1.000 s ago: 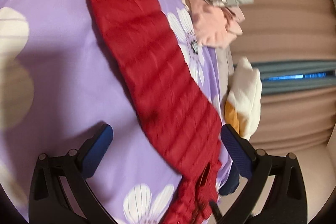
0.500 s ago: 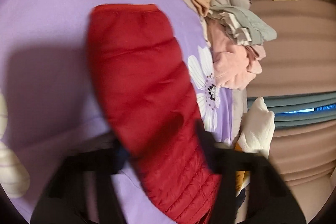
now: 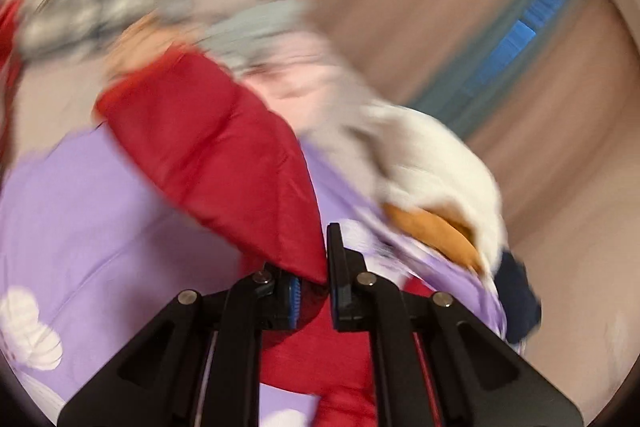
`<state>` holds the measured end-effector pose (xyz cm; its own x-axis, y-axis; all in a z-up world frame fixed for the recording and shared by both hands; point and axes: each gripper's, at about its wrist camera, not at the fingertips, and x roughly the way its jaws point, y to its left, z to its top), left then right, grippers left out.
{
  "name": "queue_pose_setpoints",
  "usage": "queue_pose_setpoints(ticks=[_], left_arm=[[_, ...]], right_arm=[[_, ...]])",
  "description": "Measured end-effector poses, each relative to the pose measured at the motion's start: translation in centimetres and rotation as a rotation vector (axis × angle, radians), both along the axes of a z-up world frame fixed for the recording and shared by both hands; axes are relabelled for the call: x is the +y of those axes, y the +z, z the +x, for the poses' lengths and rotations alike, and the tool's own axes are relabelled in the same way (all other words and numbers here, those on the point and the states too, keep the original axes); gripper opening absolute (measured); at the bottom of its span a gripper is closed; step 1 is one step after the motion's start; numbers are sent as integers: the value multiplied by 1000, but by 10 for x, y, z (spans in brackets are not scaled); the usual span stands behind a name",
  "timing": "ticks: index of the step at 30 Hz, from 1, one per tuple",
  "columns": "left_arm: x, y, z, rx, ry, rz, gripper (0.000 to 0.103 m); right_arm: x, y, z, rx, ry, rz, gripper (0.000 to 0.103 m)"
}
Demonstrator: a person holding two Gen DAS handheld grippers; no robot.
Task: Fold large clothes
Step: 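Grasp the other sleeve cuff with the left gripper, then fold the held sleeve across the jacket body with the left gripper, release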
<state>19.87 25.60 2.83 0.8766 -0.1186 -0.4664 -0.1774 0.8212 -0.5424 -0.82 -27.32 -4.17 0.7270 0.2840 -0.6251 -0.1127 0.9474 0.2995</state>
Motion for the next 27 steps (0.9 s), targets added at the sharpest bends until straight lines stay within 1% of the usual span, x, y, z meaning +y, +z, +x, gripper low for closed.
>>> queue_pose_setpoints(ticks=[2,4,6,8,11,13,15,16,17,18,19,20,21,23,25,26,27], left_arm=[[-52,24,-1,-43,-108,75,11],[-106,37,-3,-63,-223,124,11],[-165,40,-3,-63,-334,176,12],[-213,34,-3,-43,-418,222,12],[-281,11,0,11,-528,315,12],[-324,-18,3,78,-610,355,12],[-352,-43,4,137,-658,411,14],[-366,-58,5,175,-678,452,15],[-376,-75,6,210,-687,474,16],[-379,-85,7,236,-702,480,24],[-384,-99,9,284,-724,494,33],[-385,-115,11,341,-725,511,50],[-387,-121,9,359,-727,511,54],[-377,-125,5,356,-754,489,55],[-366,-121,-5,340,-759,471,69],[-354,-116,-12,325,-751,457,79],[-341,-112,-19,307,-733,446,84]], right_arm=[[-4,0,-6,-9,-9,12,33],[-11,0,-13,-16,-22,24,33],[-19,0,-19,-23,-32,36,34],[-29,-1,-24,-24,-58,43,34],[-46,-6,-32,-19,-92,74,34],[-58,-11,-37,-10,-119,89,34],[-68,-16,-41,3,-145,104,34],[-73,-18,-43,9,-156,114,34],[-77,-20,-44,13,-165,123,34],[-82,-22,-45,21,-178,134,34],[-85,-23,-46,27,-188,143,36],[-88,-24,-45,31,-195,152,42],[-91,-24,-46,34,-202,162,44],[-95,-22,-44,29,-204,178,44],[-96,-16,-38,15,-200,174,44],[-95,-14,-33,10,-196,175,44],[-94,-10,-27,2,-188,184,45]])
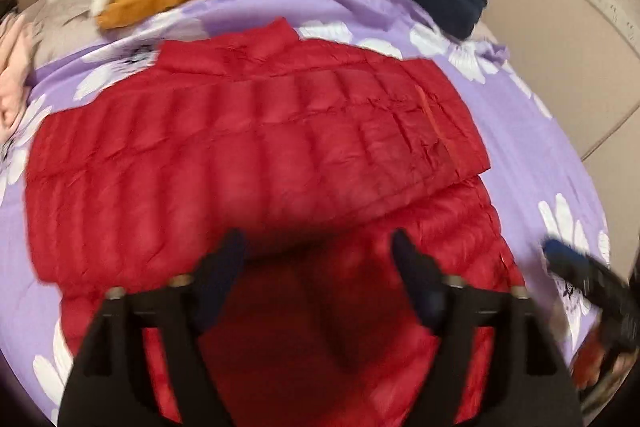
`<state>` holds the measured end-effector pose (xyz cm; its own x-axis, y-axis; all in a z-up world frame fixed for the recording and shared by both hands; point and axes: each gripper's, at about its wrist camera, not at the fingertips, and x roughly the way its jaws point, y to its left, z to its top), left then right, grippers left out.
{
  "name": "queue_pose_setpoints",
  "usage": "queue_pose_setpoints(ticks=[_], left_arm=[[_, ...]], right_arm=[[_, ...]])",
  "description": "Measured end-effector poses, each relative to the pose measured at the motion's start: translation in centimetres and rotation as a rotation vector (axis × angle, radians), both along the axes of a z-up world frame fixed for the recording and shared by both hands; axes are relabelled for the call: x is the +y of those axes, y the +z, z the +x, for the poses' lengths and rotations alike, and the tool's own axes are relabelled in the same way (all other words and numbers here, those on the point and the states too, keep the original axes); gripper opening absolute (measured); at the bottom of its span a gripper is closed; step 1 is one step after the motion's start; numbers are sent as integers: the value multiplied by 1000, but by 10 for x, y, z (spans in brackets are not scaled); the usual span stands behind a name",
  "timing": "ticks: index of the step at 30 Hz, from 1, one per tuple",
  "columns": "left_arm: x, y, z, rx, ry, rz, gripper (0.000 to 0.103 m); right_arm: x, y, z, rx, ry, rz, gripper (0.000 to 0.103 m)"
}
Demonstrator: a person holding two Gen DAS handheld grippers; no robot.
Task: Fold large clothes
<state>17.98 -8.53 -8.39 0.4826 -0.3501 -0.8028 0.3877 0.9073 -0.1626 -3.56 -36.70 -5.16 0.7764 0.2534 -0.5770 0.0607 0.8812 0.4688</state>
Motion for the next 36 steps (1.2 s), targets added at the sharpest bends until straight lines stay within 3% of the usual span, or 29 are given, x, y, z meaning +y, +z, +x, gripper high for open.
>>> queue_pose_setpoints(ticks=[2,5,10,12,14,18,20,22,23,24,27,29,31,34,36], left_arm=[[21,4,-12,-11,36,-26,85],[61,4,-32,-2,131,-56,85],[129,-12,-56,52,318,-127,85],[144,-17,-65,70,361,-150,85],[156,-21,-73,89,388,-164,85],[165,-24,-85,99,407,-185,85],[166,-28,-87,112,407,-186,85],[166,-31,-89,128,405,-186,85],[166,-31,-91,132,404,-197,85],[166,-31,-93,130,401,-208,85],[167,-32,-98,136,388,-223,85],[166,-34,-99,149,383,-214,85],[166,-37,-100,160,384,-219,85],[167,-39,-102,178,389,-245,85],[168,-41,-107,190,390,-247,85]], right_arm=[[2,6,17,-27,20,40,49],[5,10,53,-36,25,96,68],[4,-12,120,91,-10,178,66],[9,-20,127,119,8,175,25],[17,-22,124,136,14,152,18],[21,-11,95,102,54,102,18],[19,-20,98,175,35,44,18],[13,-27,101,215,9,22,24],[10,-25,100,228,-10,23,32],[10,-19,97,219,-27,9,38],[26,12,82,102,-72,-164,38],[39,24,78,16,-20,-212,38],[54,23,86,-10,71,-219,38],[67,-8,119,123,98,-307,38],[66,-31,136,207,103,-307,38]])
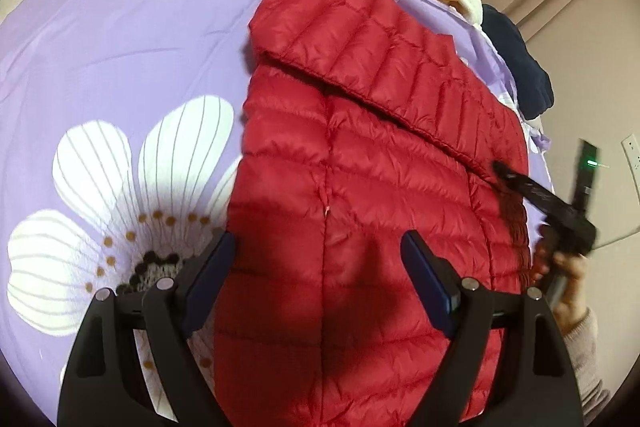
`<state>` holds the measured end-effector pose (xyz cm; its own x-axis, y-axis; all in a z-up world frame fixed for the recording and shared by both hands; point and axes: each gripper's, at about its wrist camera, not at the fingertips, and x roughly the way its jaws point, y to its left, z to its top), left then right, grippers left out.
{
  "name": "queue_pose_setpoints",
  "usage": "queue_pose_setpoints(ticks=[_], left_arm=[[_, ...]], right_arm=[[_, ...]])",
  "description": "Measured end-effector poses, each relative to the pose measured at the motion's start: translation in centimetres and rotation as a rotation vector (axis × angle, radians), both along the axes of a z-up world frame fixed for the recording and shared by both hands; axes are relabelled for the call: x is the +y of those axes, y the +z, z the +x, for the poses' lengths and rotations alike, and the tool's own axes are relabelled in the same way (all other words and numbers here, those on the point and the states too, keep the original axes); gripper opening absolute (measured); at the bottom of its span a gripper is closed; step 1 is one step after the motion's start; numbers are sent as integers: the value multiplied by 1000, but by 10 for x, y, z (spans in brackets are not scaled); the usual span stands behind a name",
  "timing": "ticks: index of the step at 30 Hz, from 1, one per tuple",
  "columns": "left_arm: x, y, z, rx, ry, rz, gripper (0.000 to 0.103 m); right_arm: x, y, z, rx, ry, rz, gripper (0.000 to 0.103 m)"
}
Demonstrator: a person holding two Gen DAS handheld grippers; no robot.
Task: Fold large clothes
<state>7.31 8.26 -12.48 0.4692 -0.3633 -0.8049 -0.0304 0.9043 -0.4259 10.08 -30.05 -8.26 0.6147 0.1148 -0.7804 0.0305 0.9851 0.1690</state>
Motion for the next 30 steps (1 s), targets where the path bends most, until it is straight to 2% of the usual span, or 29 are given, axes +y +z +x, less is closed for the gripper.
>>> queue_pose_setpoints(ticks=[2,5,7,9,11,16,20,25,30], left_arm=[[2,0,-5,4,-2,2,85],[9,0,-12,12,3,-15,85],[13,0,-16,12,9,-44,85],[17,0,-22,11,15,-82,85],[20,-1,-29,16,20,-108,85],[21,-7,-44,28,6,-150,86],[26,-20,-55,55,11,-227,87],[31,-23,-67,60,8,-334,87],[29,-25,-82,68,-30,-402,86]], right_arm=[[-4,0,-1,-1,-13,18,38],[-11,21,-23,-25,-2,66,39],[-20,33,-45,-49,6,106,43],[-28,40,-68,-63,-8,138,53],[-36,40,-90,-54,-34,188,53],[-70,23,-146,0,-119,286,55],[-79,4,-170,60,-142,375,59],[-71,-11,-179,115,-93,486,59],[-56,-15,-182,142,-19,556,59]])
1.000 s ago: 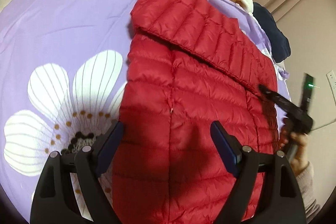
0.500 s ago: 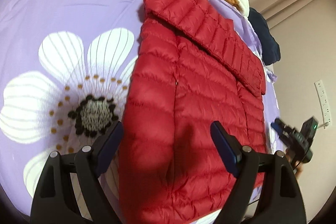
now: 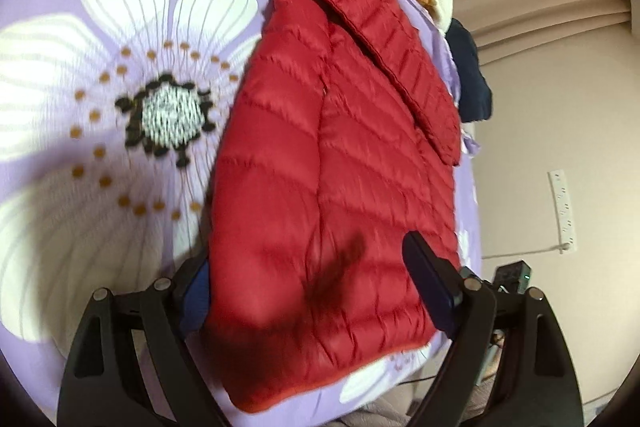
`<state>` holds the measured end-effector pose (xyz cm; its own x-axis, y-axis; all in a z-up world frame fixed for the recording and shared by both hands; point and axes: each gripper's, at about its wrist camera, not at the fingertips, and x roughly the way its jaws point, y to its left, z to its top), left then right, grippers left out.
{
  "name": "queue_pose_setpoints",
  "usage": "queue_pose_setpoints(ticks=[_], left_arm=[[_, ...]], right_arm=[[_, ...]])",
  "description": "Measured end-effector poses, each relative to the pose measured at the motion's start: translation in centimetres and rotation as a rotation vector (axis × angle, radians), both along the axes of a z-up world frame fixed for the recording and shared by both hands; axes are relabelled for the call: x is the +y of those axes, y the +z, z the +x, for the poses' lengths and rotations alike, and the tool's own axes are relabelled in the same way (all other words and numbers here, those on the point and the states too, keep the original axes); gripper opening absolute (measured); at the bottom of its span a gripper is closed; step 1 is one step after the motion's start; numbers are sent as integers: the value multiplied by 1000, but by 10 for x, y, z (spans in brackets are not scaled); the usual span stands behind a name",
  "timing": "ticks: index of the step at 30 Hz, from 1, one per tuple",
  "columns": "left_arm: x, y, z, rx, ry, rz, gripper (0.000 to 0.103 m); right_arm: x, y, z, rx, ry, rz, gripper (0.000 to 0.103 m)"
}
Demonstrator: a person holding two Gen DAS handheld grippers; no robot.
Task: Fold large clothes
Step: 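Grasp the jacket hem with both grippers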
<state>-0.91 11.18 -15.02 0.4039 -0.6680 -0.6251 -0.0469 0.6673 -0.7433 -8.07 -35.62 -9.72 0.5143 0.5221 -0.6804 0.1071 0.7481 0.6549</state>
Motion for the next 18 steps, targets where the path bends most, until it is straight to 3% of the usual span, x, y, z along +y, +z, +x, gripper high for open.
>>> queue_pose_setpoints(ticks=[10,12,14,18], left_arm=[[-24,-4,-11,0,-83,-41,77],[-30,-4,-7,-3,-88,-37,65],[-32,-8,-6,12,-74,-48,41],[-25,-9,-9,28,-25,-62,20]], right_arm=[[6,-6,-3,-21,16,70,59],[8,-7,0,-21,4,74,56],[10,-4,0,-31,-3,54,45],[15,4,-4,-57,1,-23,29]])
